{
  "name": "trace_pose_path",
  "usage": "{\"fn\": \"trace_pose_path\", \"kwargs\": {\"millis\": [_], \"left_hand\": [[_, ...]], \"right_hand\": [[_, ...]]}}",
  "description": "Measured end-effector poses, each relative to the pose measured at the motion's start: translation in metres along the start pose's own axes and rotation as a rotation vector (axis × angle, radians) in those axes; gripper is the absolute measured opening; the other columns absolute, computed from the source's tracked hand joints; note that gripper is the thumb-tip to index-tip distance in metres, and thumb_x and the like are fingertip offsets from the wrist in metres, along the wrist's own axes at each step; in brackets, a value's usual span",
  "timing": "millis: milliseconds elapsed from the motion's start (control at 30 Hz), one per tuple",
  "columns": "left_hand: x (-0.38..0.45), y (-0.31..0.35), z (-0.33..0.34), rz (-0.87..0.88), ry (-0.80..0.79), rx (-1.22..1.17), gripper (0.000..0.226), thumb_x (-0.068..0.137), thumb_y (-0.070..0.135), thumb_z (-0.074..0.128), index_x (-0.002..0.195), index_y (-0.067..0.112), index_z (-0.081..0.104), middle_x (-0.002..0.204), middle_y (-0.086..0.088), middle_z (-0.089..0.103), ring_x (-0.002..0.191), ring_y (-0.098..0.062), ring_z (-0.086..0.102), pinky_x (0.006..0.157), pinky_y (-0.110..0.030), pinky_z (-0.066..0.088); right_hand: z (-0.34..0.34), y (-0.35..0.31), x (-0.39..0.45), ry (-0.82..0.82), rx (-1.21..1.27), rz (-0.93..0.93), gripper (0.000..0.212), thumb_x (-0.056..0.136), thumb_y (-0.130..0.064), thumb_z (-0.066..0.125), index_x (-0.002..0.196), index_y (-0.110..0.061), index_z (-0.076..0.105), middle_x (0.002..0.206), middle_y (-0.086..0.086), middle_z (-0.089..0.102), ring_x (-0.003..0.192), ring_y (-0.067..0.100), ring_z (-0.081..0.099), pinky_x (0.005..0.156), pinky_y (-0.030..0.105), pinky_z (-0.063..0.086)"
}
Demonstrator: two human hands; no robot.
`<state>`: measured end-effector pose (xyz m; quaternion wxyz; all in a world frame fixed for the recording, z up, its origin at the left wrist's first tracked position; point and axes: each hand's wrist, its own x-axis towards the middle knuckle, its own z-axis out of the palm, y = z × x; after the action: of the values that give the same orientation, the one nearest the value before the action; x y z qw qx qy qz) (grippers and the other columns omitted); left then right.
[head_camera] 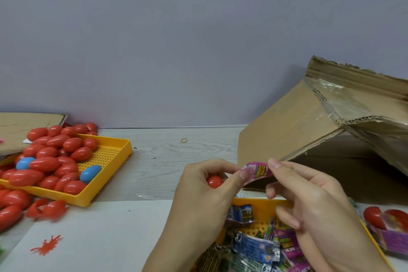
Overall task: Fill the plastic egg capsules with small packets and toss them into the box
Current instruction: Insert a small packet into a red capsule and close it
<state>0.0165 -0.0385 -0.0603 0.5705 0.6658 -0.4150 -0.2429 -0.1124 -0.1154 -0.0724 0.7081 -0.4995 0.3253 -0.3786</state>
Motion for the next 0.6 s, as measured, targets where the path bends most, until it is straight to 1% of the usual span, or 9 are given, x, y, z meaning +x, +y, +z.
{"fn": "trace_pose_path", "kwargs": {"millis": [100,167,200,300,400,467,500,567,600], "left_hand": [[0.0003,0.0005,0.0003,-0.010,0.011,-0.013,0.010,0.079,0.041,0.073,0.076,0.031,0.074,0.050,0.011,0.049,0.045,-0.001,0.043,0.044,-0.010,0.034],[0.0003,0.0009,-0.0001,-0.012,-0.005,-0.021,0.005,0.081,0.037,0.072,0.078,0.033,0.073,0.050,0.009,0.048,0.044,-0.002,0.042,0.044,-0.011,0.033],[0.0003,0.0013,-0.0004,-0.014,-0.016,-0.026,0.003,0.082,0.035,0.072,0.079,0.035,0.072,0.050,0.008,0.049,0.044,-0.002,0.042,0.044,-0.011,0.033],[0.0001,0.0011,-0.0015,-0.034,-0.042,-0.052,0.003,0.081,0.037,0.071,0.081,0.034,0.072,0.052,0.007,0.052,0.046,-0.003,0.045,0.045,-0.012,0.036],[0.0003,-0.0002,-0.0019,-0.048,-0.056,-0.065,0.006,0.080,0.038,0.073,0.081,0.032,0.073,0.052,0.008,0.051,0.046,-0.002,0.045,0.045,-0.012,0.037],[0.0006,-0.0008,-0.0021,-0.056,-0.049,-0.071,0.005,0.080,0.037,0.074,0.082,0.032,0.073,0.053,0.008,0.052,0.046,-0.002,0.045,0.045,-0.012,0.037],[0.0007,-0.0013,-0.0024,-0.057,-0.042,-0.072,0.004,0.080,0.036,0.074,0.082,0.032,0.073,0.053,0.008,0.052,0.046,-0.003,0.045,0.045,-0.013,0.037],[0.0009,-0.0020,-0.0024,-0.046,-0.018,-0.072,0.004,0.081,0.038,0.073,0.082,0.034,0.073,0.052,0.009,0.051,0.046,-0.002,0.044,0.045,-0.013,0.036],[0.0010,-0.0027,-0.0025,-0.037,0.001,-0.075,0.004,0.081,0.039,0.073,0.082,0.035,0.073,0.052,0.009,0.051,0.046,-0.002,0.044,0.045,-0.013,0.036]], "right_hand": [[0.0022,-0.0025,-0.0037,-0.054,0.029,-0.045,0.031,0.065,-0.039,0.078,0.078,-0.012,0.078,0.064,0.008,0.059,0.065,0.029,0.031,0.034,0.020,0.021],[0.0045,-0.0030,-0.0048,-0.079,0.032,-0.113,0.042,0.058,-0.046,0.087,0.080,-0.011,0.079,0.063,0.005,0.058,0.057,0.026,0.032,0.036,0.021,0.023],[0.0048,-0.0031,-0.0047,-0.072,0.023,-0.151,0.050,0.052,-0.052,0.088,0.081,-0.012,0.079,0.063,0.004,0.059,0.056,0.021,0.035,0.038,0.022,0.024],[0.0040,-0.0018,-0.0034,-0.037,-0.007,-0.246,0.064,0.043,-0.065,0.085,0.084,-0.016,0.080,0.068,0.004,0.063,0.057,0.012,0.043,0.042,0.022,0.028],[0.0034,-0.0019,-0.0034,-0.020,-0.031,-0.294,0.067,0.043,-0.071,0.082,0.085,-0.019,0.080,0.070,0.001,0.066,0.057,0.008,0.048,0.044,0.020,0.033],[0.0030,-0.0030,-0.0045,-0.032,-0.061,-0.327,0.058,0.049,-0.066,0.082,0.084,-0.020,0.081,0.077,-0.001,0.072,0.058,0.001,0.055,0.047,0.015,0.041],[0.0028,-0.0037,-0.0052,-0.042,-0.090,-0.331,0.047,0.055,-0.060,0.082,0.083,-0.022,0.081,0.078,-0.002,0.073,0.058,-0.003,0.057,0.050,0.010,0.044],[0.0043,-0.0065,-0.0073,-0.069,-0.133,-0.307,0.024,0.065,-0.045,0.082,0.079,-0.026,0.080,0.069,-0.005,0.071,0.054,-0.005,0.057,0.051,0.006,0.043],[0.0050,-0.0074,-0.0079,-0.082,-0.132,-0.285,0.018,0.067,-0.041,0.080,0.078,-0.027,0.080,0.063,-0.005,0.069,0.051,-0.004,0.057,0.048,0.005,0.042]]}}
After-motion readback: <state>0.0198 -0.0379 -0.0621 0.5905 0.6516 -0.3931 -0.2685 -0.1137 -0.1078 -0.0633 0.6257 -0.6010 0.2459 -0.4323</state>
